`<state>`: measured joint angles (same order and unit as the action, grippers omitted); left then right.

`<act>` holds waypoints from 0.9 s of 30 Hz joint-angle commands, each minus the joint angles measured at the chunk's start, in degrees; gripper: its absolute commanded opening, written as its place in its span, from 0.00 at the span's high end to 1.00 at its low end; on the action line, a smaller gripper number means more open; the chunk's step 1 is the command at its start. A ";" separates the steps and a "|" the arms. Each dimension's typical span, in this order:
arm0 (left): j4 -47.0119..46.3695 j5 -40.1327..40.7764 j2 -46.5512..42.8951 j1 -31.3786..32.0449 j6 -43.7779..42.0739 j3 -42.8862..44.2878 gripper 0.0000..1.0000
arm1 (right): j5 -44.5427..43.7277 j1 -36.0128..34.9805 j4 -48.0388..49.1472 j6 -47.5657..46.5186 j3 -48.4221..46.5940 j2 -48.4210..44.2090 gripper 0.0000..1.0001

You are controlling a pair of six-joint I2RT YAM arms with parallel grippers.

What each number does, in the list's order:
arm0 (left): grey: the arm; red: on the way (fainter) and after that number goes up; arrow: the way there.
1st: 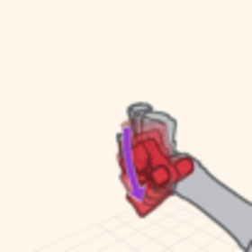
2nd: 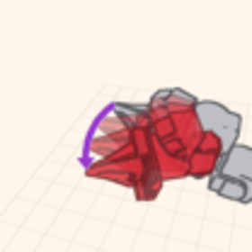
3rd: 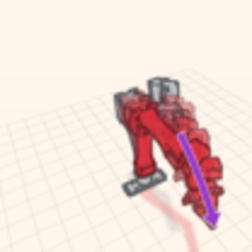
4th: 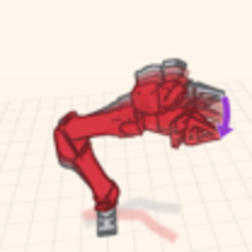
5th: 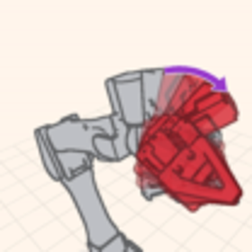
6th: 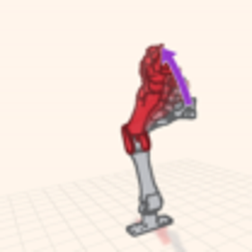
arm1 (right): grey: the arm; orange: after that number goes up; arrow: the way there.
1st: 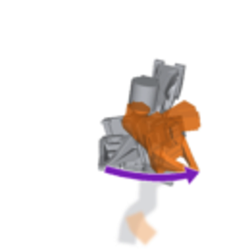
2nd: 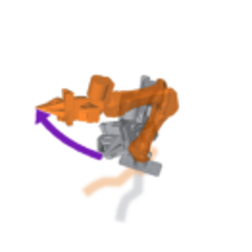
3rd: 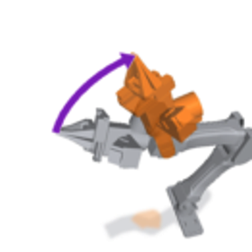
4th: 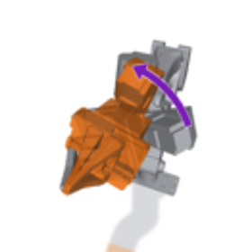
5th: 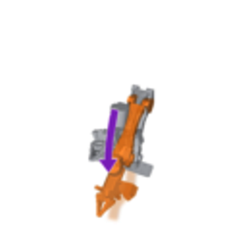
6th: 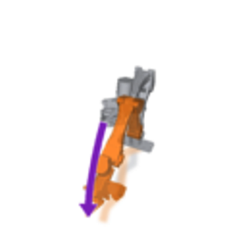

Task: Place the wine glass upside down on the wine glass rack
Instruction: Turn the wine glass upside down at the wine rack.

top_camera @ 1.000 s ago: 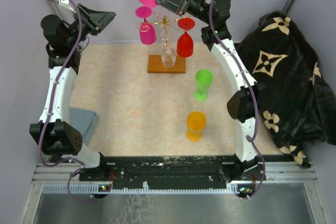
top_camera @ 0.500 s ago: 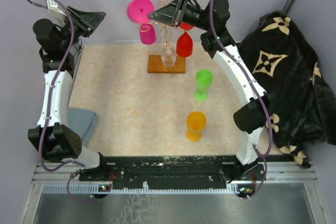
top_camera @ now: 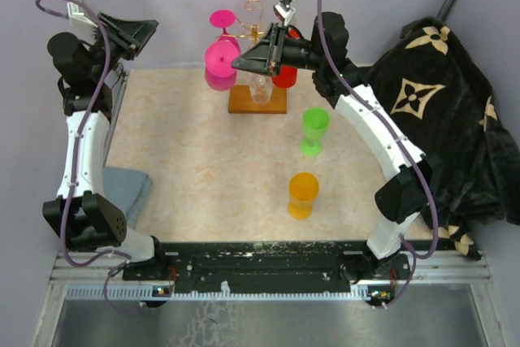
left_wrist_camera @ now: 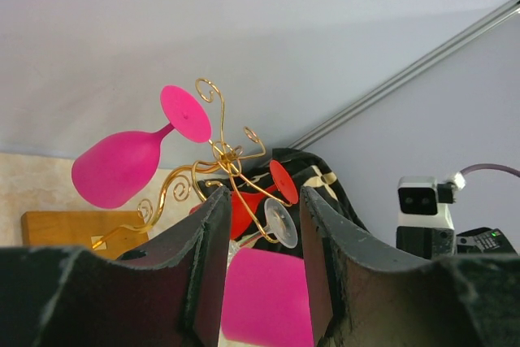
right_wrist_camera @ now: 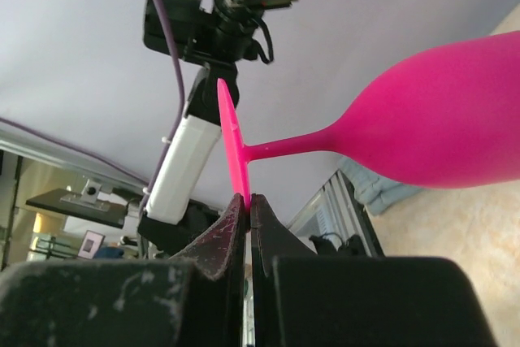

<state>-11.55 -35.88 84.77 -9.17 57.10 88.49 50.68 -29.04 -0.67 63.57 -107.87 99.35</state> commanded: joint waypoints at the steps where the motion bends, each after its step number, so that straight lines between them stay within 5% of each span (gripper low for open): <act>1: -1.78 0.55 -2.15 -0.52 0.87 -0.65 0.55 | 0.49 -0.50 -5.03 -1.73 1.31 -4.16 1.00; 11: -1.77 0.63 -2.03 -0.57 0.91 -0.91 0.55 | -1.62 2.41 -3.17 0.88 2.64 -1.22 1.00; 27: -1.98 0.46 -0.24 -0.59 0.93 0.01 0.55 | -4.08 5.20 -8.65 1.56 -13.84 12.50 1.00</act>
<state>-11.60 -35.42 84.23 -9.41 58.17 87.81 47.22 -24.18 -10.00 64.23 -116.27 110.13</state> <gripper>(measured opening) 0.451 0.011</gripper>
